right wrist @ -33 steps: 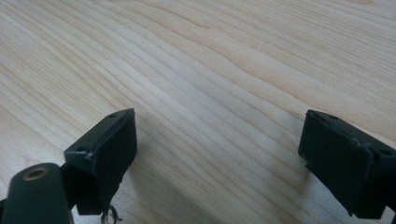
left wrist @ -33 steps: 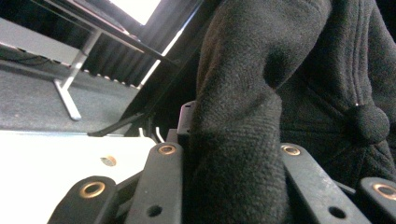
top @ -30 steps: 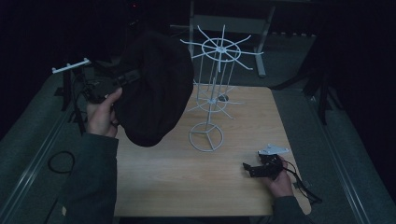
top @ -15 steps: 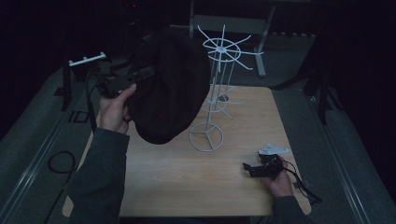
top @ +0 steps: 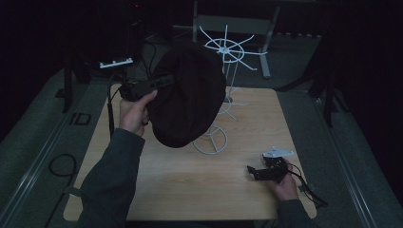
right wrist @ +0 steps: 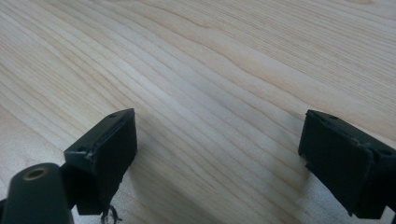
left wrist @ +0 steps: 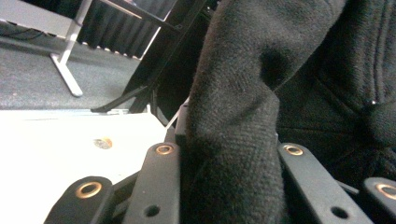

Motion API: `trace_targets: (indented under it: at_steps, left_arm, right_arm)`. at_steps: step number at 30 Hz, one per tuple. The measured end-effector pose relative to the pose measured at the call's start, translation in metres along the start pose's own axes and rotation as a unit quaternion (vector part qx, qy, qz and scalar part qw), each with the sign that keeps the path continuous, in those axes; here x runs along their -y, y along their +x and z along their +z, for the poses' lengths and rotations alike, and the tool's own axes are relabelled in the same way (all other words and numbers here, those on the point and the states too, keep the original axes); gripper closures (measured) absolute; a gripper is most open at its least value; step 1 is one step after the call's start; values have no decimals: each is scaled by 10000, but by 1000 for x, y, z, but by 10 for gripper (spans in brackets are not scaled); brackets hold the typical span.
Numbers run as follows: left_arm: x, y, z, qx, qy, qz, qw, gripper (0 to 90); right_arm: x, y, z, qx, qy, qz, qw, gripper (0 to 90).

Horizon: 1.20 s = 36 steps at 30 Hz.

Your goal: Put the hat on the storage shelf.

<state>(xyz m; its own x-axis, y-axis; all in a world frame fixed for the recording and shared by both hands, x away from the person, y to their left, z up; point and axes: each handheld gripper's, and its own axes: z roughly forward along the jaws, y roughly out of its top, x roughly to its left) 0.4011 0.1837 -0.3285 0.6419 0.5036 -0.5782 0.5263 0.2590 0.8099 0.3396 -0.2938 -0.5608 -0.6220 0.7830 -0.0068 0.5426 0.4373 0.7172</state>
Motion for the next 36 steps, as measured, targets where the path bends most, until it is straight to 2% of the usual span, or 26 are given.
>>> trace_targets:
  at_steps: [7, 15, 36]
  left_arm:
    - [0, 3, 2, 7, 169, -19, 9999, 663]
    - [1, 4, 4, -49, 211, -27, 9998, 604]
    - [3, 0, 5, -281, 335, 117, 9990, 568]
  right_arm:
    - [0, 0, 0, -5, 1, -2, 10000, 114]
    - [0, 0, 0, -6, 2, -4, 10000, 114]
    - [0, 0, 0, 5, -4, -8, 10000, 114]
